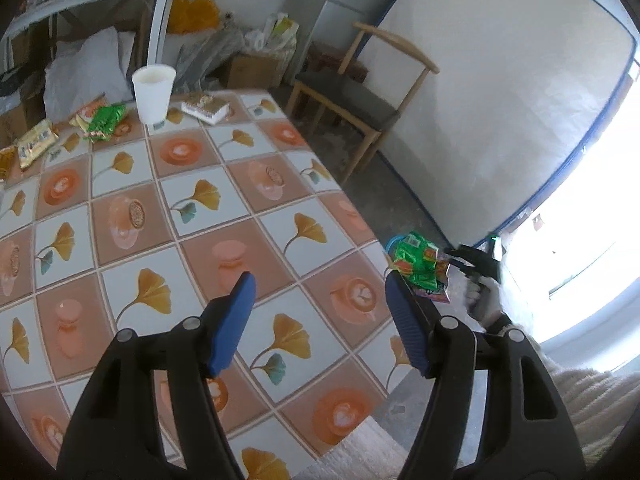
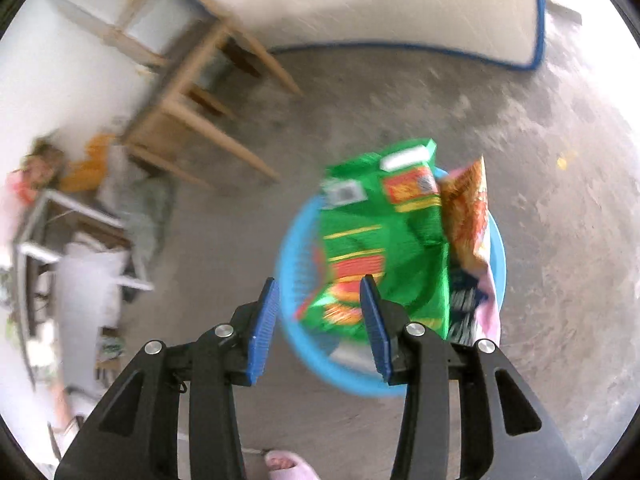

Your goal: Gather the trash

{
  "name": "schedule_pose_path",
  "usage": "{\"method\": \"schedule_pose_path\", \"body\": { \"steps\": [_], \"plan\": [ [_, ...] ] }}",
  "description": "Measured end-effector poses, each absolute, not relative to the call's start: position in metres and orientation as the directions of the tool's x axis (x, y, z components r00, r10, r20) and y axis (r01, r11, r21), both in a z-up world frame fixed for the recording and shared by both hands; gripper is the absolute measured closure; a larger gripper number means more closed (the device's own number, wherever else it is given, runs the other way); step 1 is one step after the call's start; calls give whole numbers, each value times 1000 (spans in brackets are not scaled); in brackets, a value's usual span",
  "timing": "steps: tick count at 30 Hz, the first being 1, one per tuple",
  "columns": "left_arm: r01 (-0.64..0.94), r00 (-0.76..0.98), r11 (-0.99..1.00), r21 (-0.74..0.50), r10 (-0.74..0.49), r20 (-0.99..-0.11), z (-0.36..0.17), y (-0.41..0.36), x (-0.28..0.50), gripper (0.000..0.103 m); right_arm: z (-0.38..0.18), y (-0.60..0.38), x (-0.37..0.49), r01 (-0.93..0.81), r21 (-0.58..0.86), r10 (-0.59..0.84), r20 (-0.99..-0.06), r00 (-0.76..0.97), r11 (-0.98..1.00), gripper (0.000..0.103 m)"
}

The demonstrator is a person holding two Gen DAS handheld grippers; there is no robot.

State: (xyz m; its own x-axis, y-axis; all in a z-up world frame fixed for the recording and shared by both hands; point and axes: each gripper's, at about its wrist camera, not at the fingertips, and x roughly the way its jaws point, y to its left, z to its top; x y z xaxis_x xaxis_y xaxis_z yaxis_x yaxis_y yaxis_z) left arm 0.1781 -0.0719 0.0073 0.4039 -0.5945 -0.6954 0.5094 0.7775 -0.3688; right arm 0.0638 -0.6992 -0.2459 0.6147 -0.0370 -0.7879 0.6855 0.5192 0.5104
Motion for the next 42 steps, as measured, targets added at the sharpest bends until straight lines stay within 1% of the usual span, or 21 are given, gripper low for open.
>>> {"method": "schedule_pose_path", "body": {
  "steps": [1,3,4,5,6,7,8,9,10,11,13,15,16,18,21,23,24,28,31,33,42],
  "plan": [
    [511,427,782,-356,-590,-685,9,-69,171,32,-232,-689,59,665,513,-41,-774,631,543,61],
    [520,466,786,-334,-589,-660,14,-66,156,29,-188,-653,38,603,498,-54,-742,668,623,58],
    [521,480,787,-329,-590,-649,15,-65,151,20,-171,-637,29,581,483,-63,-732,679,655,53],
    [520,496,788,-329,-592,-635,16,-64,143,16,-151,-616,19,553,460,-74,-719,691,694,51],
    [518,513,788,-333,-598,-616,16,-62,134,14,-130,-592,7,526,430,-90,-706,702,734,46],
    [515,520,788,-337,-600,-608,16,-61,128,12,-114,-576,-1,512,408,-106,-695,711,756,36],
    [507,529,794,-337,-595,-605,15,-61,121,11,-93,-553,-16,495,380,-133,-673,727,782,29],
    [492,544,807,-328,-579,-608,15,-62,114,10,-73,-530,-30,482,347,-165,-648,743,805,17],
    [482,555,814,-325,-570,-606,14,-62,110,9,-57,-511,-44,482,318,-202,-625,754,816,8],
    [473,566,815,-336,-573,-593,14,-62,104,9,-43,-492,-57,491,289,-247,-596,764,822,6],
    [451,594,826,-337,-560,-578,14,-63,93,9,-15,-452,-81,498,257,-315,-523,792,828,6],
    [411,638,866,-286,-497,-588,13,-66,85,9,0,-423,-91,473,237,-311,-500,808,848,6],
    [378,672,896,-232,-438,-598,12,-70,80,9,9,-404,-95,464,210,-316,-495,810,861,6],
    [351,711,923,-160,-373,-596,11,-74,71,9,20,-372,-98,484,113,-378,-481,791,868,6],
    [263,762,962,-66,-249,-598,6,-79,62,9,23,-332,-95,512,-43,-470,-468,749,858,6],
    [242,774,970,-36,-215,-596,2,-80,57,9,15,-309,-86,514,-149,-517,-476,712,845,6],
    [247,769,969,-27,-213,-602,0,-81,56,9,10,-297,-83,491,-177,-509,-486,710,853,6],
    [266,733,964,-29,-222,-643,-6,-83,51,9,-10,-282,-70,424,-181,-447,-567,692,887,6],
    [257,713,966,-20,-203,-671,-10,-87,48,9,-21,-281,-64,405,-184,-424,-628,652,896,6],
    [247,695,969,-14,-187,-695,-15,-89,47,9,-25,-281,-65,408,-169,-414,-645,643,897,6],
    [243,664,970,7,-161,-730,-24,-95,44,9,-32,-295,-69,447,-130,-411,-669,619,885,6]
  ]
}}
